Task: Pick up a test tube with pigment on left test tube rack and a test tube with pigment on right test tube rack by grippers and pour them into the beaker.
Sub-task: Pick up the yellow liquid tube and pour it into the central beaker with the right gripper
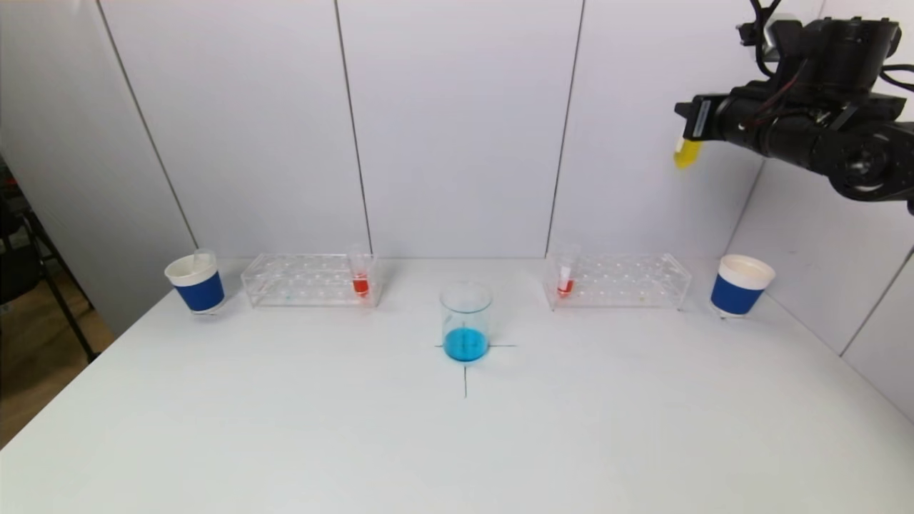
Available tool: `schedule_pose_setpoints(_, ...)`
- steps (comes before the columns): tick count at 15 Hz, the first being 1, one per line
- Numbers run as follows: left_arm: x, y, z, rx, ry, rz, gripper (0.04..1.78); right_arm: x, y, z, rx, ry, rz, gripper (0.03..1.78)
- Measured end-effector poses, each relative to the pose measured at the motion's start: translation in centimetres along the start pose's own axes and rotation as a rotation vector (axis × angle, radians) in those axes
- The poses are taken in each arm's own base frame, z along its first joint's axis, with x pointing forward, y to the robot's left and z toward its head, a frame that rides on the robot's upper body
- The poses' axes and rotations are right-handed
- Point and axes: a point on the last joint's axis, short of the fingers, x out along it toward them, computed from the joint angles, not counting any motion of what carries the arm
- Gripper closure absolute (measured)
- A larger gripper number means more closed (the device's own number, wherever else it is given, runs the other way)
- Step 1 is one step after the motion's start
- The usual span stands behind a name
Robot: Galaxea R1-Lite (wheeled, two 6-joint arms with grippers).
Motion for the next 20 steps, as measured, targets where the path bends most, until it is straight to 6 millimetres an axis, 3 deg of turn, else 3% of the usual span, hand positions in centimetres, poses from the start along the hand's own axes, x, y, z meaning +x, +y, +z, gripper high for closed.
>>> schedule_pose_setpoints(4, 0.0, 0.0, 0.0, 0.000, 0.000, 0.000, 0.06, -0.2, 2.1, 3.0, -0.008, 0.011, 0.078, 1.30)
schedule_pose_setpoints(10, 0.0, 0.0, 0.0, 0.000, 0.000, 0.000, 0.06, -0.4, 5.9, 3.7, -0.068, -0.024, 0.402, 1.30)
schedule_pose_setpoints(15, 0.0, 0.0, 0.0, 0.000, 0.000, 0.000, 0.06, 0.5, 9.4, 1.8, -0.275, -0.057, 0.577, 1.30)
schedule_pose_setpoints(20, 0.0, 0.0, 0.0, 0.000, 0.000, 0.000, 0.06, 1.8, 12.9, -2.2, -0.516, -0.079, 0.741, 1.30)
